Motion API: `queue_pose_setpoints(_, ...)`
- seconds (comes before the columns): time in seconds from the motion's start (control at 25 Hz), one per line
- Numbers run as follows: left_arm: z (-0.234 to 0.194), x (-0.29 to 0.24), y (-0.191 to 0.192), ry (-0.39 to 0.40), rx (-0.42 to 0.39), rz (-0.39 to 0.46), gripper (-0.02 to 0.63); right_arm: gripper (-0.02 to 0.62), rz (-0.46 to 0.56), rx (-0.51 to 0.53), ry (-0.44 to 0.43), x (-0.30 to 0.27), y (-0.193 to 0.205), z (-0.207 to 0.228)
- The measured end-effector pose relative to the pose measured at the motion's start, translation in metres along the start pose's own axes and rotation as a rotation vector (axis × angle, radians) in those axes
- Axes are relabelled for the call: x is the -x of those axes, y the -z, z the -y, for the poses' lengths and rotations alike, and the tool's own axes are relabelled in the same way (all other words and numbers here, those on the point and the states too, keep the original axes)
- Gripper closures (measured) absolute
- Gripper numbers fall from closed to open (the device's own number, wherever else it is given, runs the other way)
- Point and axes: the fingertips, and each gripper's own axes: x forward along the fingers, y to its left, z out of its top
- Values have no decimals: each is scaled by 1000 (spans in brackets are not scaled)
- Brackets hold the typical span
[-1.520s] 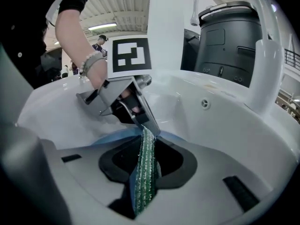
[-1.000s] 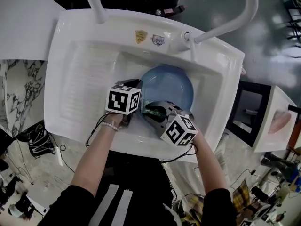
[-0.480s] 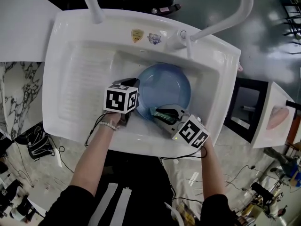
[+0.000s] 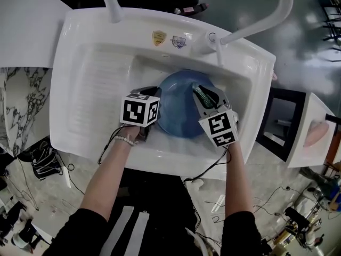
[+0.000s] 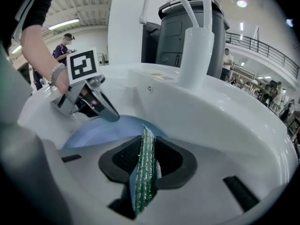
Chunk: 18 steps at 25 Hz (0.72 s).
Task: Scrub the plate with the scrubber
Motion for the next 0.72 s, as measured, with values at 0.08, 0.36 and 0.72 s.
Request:
queue_pose_setpoints(0.08,1,1,0,3,-1,1,592,500,-13,-4,45,-5,4,9)
queue_pose_setpoints(0.36,1,0,0,8,-3,5,592,500,-27,-115,9,-7,17,-7)
queue_pose_setpoints(0.72,-2,-3,3,-7,7,-2,592,500,6,-100,-233,5,15,-72)
